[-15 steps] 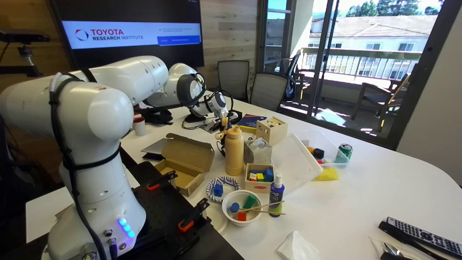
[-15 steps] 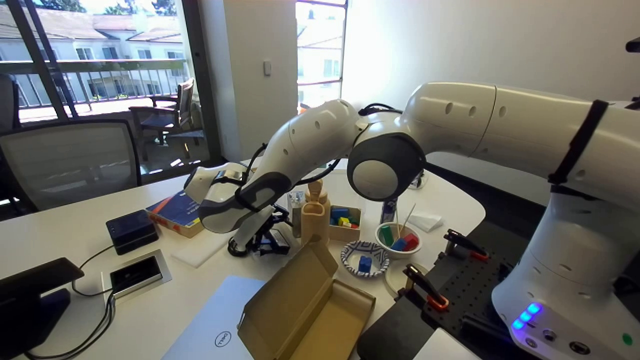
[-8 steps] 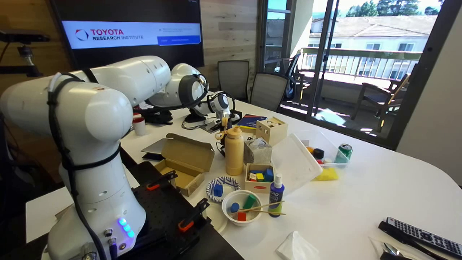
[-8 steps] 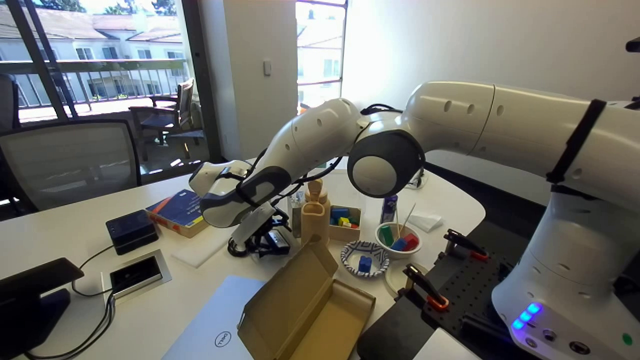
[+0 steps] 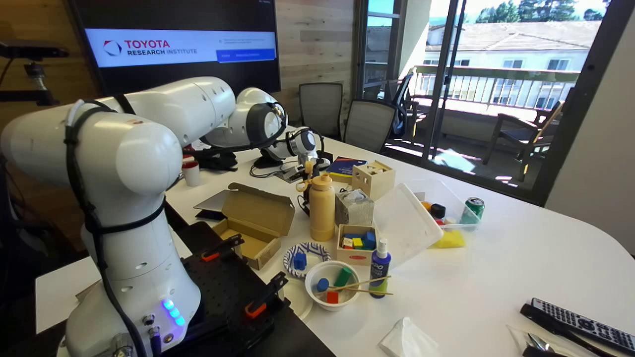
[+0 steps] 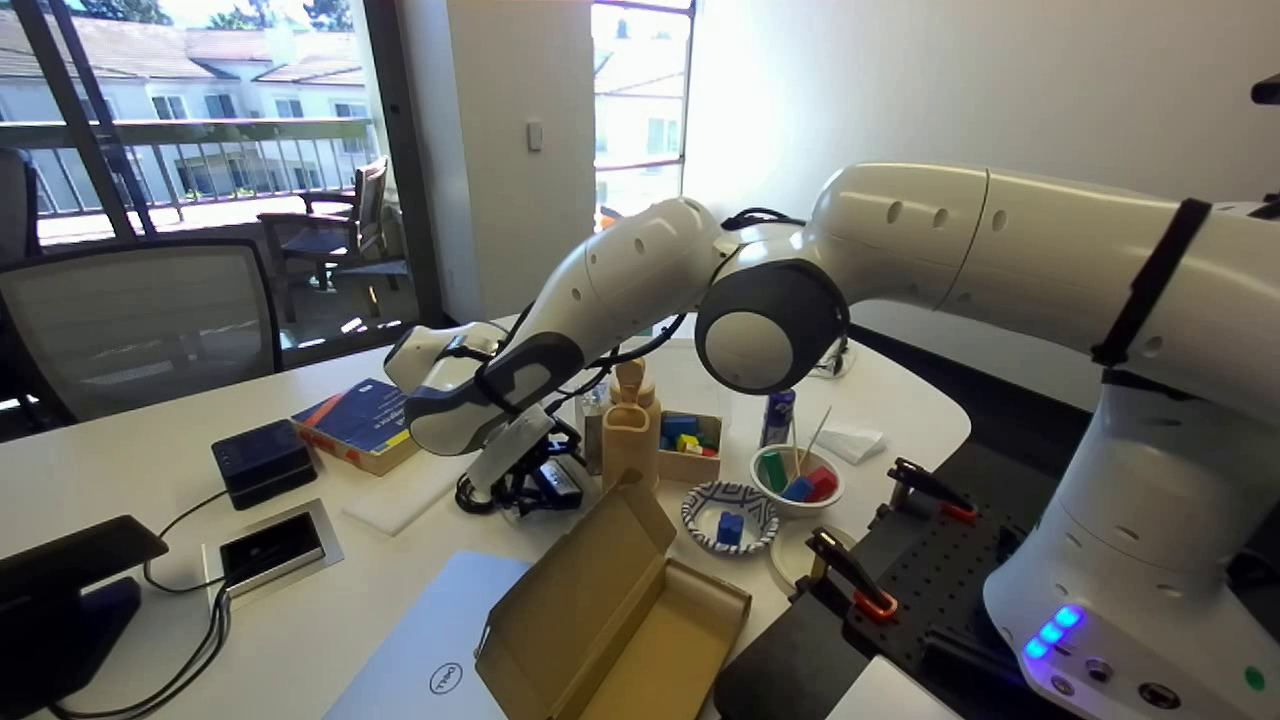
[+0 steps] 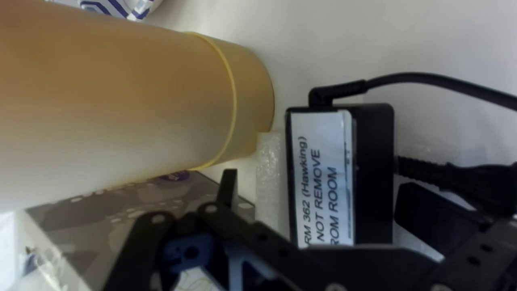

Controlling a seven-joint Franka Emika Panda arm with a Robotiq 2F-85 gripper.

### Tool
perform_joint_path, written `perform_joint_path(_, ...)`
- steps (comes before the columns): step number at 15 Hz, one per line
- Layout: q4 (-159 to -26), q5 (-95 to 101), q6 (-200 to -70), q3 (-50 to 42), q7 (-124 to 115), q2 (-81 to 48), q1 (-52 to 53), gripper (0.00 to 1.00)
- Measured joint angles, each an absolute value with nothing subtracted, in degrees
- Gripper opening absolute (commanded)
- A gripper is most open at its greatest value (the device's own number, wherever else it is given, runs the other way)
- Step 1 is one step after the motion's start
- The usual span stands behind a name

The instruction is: Pick up the charger and put it in the box

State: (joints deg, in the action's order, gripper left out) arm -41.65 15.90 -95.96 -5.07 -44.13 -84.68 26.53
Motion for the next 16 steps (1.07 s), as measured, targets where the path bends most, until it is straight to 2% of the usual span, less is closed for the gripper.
perform_joint_path(1,-41.7,15.9,-96.0,-5.1,-44.1,-84.7,26.6,0.96)
perform_joint_path(2,-41.7,15.9,-96.0,-5.2,-44.1,-84.7,26.6,0.78)
perform_joint_path(3,-41.8,15.9,-96.0,-5.2,-44.1,-84.7,26.6,0.71)
perform_joint_path(4,-41.8,16.0,-96.0,-5.2,-44.1,-84.7,26.7,0.7)
perform_joint_path(7,-42.0,16.0,-96.0,-5.2,-44.1,-84.7,26.8,0.44)
perform_joint_path(11,-42.3,16.1,-96.0,-5.2,-44.1,-84.8,26.8,0.19)
perform_joint_path(12,-42.4,16.1,-96.0,-5.3,-44.1,-84.8,26.8,0.13)
perform_joint_path(16,-42.6,16.3,-96.0,-5.3,-44.1,-84.7,26.8,0.13)
